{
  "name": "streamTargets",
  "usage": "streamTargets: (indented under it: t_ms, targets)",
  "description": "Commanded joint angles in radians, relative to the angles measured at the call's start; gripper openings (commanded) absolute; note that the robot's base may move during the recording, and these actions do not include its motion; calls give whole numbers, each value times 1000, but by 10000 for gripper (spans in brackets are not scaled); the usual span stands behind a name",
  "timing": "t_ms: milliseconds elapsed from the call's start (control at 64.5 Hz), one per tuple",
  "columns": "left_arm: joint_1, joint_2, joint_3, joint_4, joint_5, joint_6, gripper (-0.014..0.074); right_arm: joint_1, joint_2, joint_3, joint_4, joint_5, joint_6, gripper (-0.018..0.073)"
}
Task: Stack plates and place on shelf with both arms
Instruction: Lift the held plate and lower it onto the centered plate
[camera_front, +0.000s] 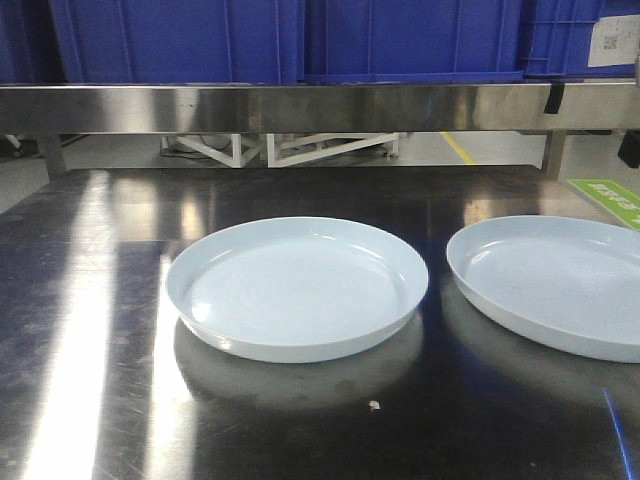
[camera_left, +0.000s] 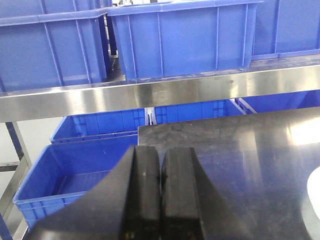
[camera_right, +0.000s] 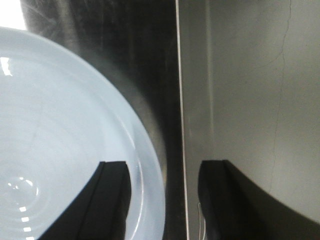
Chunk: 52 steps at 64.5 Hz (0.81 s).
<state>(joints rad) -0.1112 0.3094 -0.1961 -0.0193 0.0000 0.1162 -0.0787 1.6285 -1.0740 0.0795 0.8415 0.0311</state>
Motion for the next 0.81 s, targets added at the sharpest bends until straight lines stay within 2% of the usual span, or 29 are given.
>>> streamTargets:
  t_ms: [0, 170, 434, 682, 790]
  targets:
    - [4, 6, -36, -8, -90, -8, 82, -3, -32, -4, -2, -23, -11, 435]
    - [4, 6, -36, -8, -90, -8, 82, -3, -34, 14, -2, -51, -11, 423]
    - [4, 6, -36, -8, -90, -8, 82, -3, -30, 14, -1, -59, -11, 286]
    - [4, 6, -36, -8, -90, -8, 82, -3, -11, 14, 1, -52, -11, 284]
    - [4, 6, -36, -8, -90, -8, 82, -3, -14, 14, 1, -51, -11, 235]
